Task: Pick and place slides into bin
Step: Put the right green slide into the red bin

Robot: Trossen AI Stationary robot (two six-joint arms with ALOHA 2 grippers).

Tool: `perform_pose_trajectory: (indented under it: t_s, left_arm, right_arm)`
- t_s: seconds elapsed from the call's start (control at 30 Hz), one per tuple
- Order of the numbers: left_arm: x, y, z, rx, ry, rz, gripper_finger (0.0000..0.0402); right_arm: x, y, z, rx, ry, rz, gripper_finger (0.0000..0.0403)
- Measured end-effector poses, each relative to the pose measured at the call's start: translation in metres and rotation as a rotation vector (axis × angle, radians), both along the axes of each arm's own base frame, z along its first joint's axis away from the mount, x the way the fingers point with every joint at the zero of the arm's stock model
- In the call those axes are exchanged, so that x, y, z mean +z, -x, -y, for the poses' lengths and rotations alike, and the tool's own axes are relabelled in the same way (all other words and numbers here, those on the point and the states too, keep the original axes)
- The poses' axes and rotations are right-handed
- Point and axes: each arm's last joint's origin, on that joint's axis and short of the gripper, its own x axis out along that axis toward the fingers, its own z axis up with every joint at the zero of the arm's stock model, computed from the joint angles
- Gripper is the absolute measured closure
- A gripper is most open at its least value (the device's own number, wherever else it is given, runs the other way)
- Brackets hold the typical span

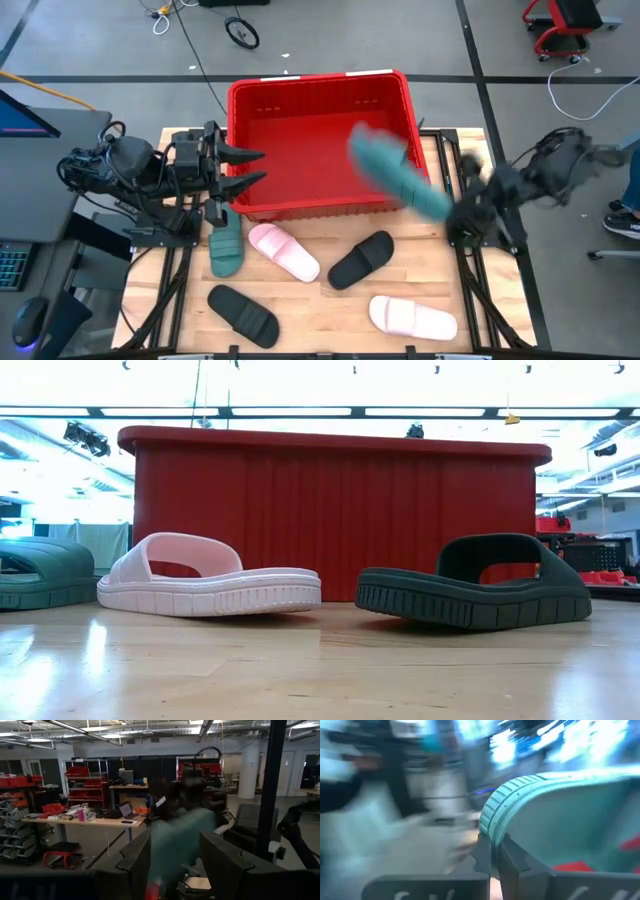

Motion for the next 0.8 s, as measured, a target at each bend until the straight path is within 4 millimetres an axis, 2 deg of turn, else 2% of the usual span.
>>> perform_pose_trajectory:
  t_s: [0.1,0.23,0.4,0.53,0.67,0.8]
  left_arm:
    - [0.000,0.000,0.000,0.000,0.001,0.003,0.0230]
    - [0.000,0.000,0.000,0.001,0.001,0.003,0.0230]
    - [0.002,0.000,-0.001,0.018,0.010,0.017,0.0230]
    - [0.006,0.001,-0.001,0.030,0.028,0.058,0.0230]
    - [0.010,0.002,-0.002,0.031,0.044,0.099,0.0230]
    - [0.010,0.002,-0.002,0.031,0.047,0.107,0.0230]
  right_arm:
    - [0.010,0.003,0.018,-0.273,0.253,0.003,0.0391]
    - [0.006,-0.007,0.032,-0.508,0.501,-0.108,0.0391]
    - [-0.017,-0.048,0.042,-0.500,0.589,-0.272,0.0391]
    - [-0.046,-0.093,0.063,-0.480,0.619,-0.484,0.0391]
    - [-0.076,-0.131,0.102,-0.508,0.640,-0.708,0.0391]
    - [-0.108,-0.161,0.154,-0.489,0.585,-0.866,0.0391]
